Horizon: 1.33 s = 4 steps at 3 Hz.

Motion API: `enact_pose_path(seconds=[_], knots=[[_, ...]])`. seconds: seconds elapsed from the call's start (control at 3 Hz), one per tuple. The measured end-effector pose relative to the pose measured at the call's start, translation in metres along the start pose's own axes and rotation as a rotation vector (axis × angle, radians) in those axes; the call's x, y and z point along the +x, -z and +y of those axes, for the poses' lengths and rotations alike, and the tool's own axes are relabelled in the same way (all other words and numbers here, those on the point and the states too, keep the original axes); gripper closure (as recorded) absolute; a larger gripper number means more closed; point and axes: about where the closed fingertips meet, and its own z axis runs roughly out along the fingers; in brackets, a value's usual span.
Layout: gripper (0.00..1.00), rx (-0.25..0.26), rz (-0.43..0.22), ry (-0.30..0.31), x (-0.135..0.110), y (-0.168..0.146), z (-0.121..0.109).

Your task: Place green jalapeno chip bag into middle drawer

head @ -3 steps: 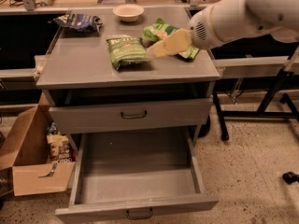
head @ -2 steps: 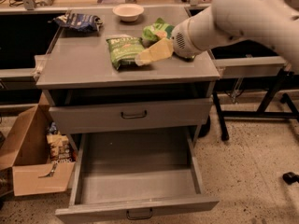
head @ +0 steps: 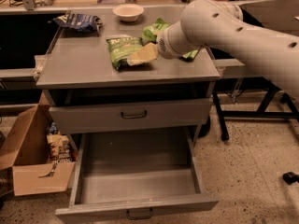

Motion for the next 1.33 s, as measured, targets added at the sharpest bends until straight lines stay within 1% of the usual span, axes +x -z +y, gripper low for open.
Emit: enact_pose_path(seconds=[0.33,0.67,1.0,1.33], knots=[[0.0,0.012,0.015,0.012,-0.009,-0.032,0.002],[0.0,0.0,0.027,0.017,-0.015,-0.049,0.009],[0.0,-0.021,0.036,0.004,-0.018,-0.063,0.016],[0.03,-0.048,0.053,-0.007,-0.018,-0.078,0.024]])
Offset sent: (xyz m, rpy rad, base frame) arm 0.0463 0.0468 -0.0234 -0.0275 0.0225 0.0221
